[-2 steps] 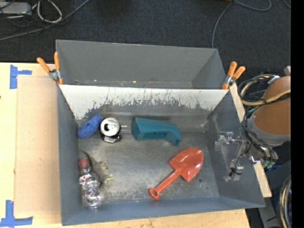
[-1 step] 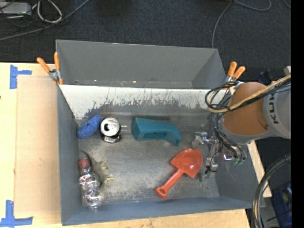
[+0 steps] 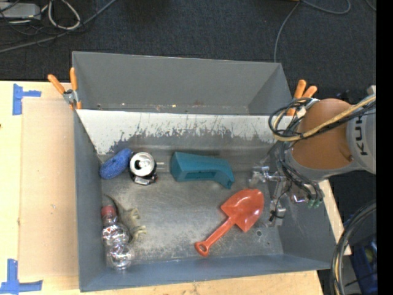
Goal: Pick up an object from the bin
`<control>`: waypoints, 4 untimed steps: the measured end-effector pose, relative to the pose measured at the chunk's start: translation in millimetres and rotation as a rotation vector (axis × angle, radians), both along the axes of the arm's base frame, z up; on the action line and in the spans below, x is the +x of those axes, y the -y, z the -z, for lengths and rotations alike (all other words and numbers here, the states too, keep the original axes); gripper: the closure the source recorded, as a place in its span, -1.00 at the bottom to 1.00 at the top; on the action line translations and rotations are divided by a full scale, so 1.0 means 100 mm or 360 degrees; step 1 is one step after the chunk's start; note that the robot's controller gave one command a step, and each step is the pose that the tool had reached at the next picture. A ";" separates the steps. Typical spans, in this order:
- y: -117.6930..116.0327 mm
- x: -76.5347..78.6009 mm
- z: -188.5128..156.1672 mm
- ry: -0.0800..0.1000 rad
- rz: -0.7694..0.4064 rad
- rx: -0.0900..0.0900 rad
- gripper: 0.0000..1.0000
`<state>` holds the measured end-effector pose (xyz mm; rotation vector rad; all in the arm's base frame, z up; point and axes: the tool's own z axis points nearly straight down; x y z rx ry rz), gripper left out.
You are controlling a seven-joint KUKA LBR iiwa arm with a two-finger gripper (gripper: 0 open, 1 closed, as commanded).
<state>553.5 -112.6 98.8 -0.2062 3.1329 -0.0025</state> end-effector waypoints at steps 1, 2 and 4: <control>0.01 -0.01 0.25 -0.0010 0.0055 0.0007 -1.00; -0.17 0.13 0.30 0.0003 -0.0320 0.0000 -1.00; -0.04 0.02 0.34 -0.0017 0.0032 0.0005 1.00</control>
Offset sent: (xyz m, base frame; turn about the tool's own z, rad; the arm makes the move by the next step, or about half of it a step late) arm 0.0158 0.0196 -0.0288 -0.2106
